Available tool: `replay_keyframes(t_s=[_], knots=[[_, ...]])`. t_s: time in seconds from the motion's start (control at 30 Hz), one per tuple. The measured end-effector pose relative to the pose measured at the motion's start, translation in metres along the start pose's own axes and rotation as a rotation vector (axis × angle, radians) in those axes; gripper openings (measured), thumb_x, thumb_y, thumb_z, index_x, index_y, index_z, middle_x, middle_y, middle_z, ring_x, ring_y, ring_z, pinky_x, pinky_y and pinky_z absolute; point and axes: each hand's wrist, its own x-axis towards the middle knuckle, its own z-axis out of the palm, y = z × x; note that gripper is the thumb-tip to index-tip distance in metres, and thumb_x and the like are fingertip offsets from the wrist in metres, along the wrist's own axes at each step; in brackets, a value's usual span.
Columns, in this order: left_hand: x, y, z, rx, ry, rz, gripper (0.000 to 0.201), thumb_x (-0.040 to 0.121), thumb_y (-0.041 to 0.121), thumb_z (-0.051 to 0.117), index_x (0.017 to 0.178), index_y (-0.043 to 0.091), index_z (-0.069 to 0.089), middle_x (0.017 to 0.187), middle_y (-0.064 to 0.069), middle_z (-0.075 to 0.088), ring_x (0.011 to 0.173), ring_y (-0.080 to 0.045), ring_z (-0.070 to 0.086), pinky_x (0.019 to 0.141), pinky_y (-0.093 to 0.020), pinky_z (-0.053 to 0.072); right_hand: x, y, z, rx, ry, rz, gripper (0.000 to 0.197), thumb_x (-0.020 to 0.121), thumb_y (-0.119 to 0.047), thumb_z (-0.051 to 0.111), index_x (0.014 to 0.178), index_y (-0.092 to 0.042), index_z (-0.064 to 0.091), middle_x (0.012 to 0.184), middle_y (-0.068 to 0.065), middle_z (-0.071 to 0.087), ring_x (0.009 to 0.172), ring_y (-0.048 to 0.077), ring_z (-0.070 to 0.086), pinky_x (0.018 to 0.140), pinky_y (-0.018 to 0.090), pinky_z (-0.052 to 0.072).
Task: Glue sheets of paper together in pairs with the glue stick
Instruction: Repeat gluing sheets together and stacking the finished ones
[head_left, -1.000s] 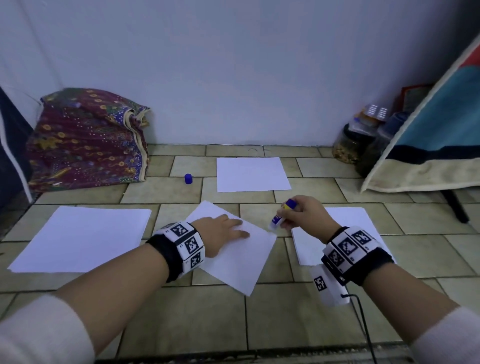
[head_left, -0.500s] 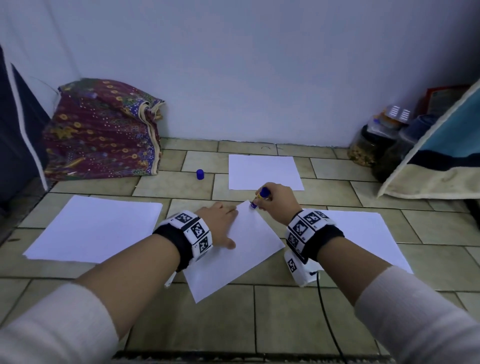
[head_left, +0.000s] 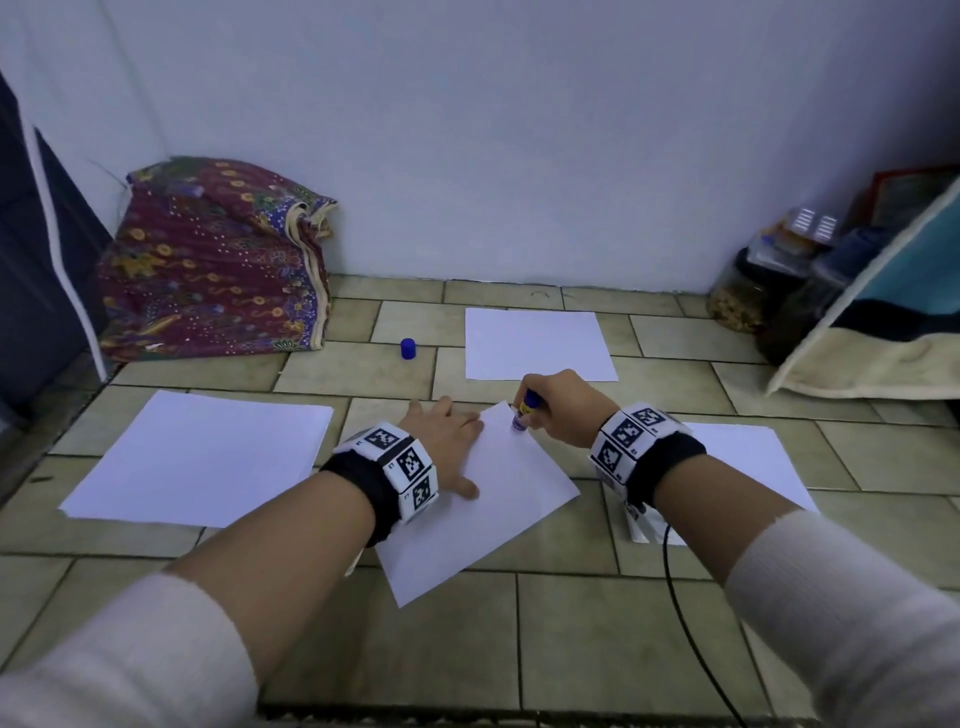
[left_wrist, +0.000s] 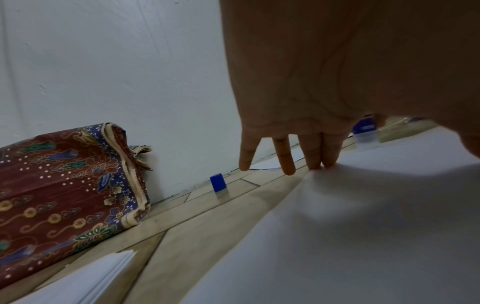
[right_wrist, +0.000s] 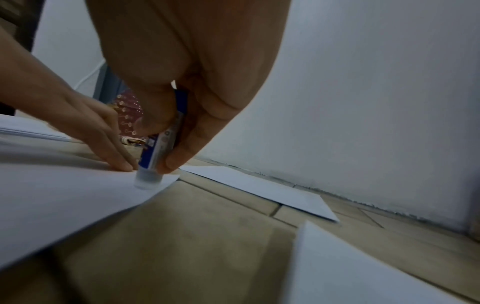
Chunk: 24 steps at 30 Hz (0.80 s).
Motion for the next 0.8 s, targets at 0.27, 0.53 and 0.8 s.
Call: replay_keyframes(t_s=[0.27, 0.53, 0.8], knots=[[0.000, -0.001, 0.000, 0.016, -0.042, -0.002, 0.088, 0.085, 0.063, 0.053, 0.151, 0.016, 0.018, 0.159, 0.002, 0.016, 0.139, -0.025, 0.019, 0.112, -0.057, 0.017, -0.052, 0.015, -0.008, -0.086, -0.126, -0.093, 0.018, 0.089, -0.016, 0.062, 0.106, -0.010, 0.061, 0.084, 0.002, 0.054, 0.076, 0.019, 0.050, 0.064, 0.021, 0.039], [0.003, 0.007, 0.003, 0.034, -0.012, -0.054, 0.091, 0.083, 0.062, 0.056, 0.147, 0.009, 0.021, 0.155, -0.006, 0.017, 0.139, -0.025, 0.020, 0.110, -0.053, 0.025, -0.075, 0.024, -0.014, -0.140, -0.196, -0.126, 0.014, 0.092, -0.011, 0.056, 0.105, -0.012, 0.059, 0.070, -0.020, 0.048, 0.065, -0.002, 0.046, 0.062, 0.013, 0.038], [0.000, 0.017, 0.004, -0.047, 0.003, 0.237, 0.080, 0.089, 0.032, 0.060, 0.151, 0.017, 0.011, 0.160, -0.001, -0.001, 0.147, -0.019, 0.002, 0.116, -0.046, 0.019, -0.077, 0.034, -0.026, 0.381, 0.317, 0.000, 0.013, 0.086, -0.013, 0.067, 0.094, -0.003, 0.063, 0.081, 0.006, 0.069, 0.071, 0.015, 0.068, 0.064, 0.013, 0.051]])
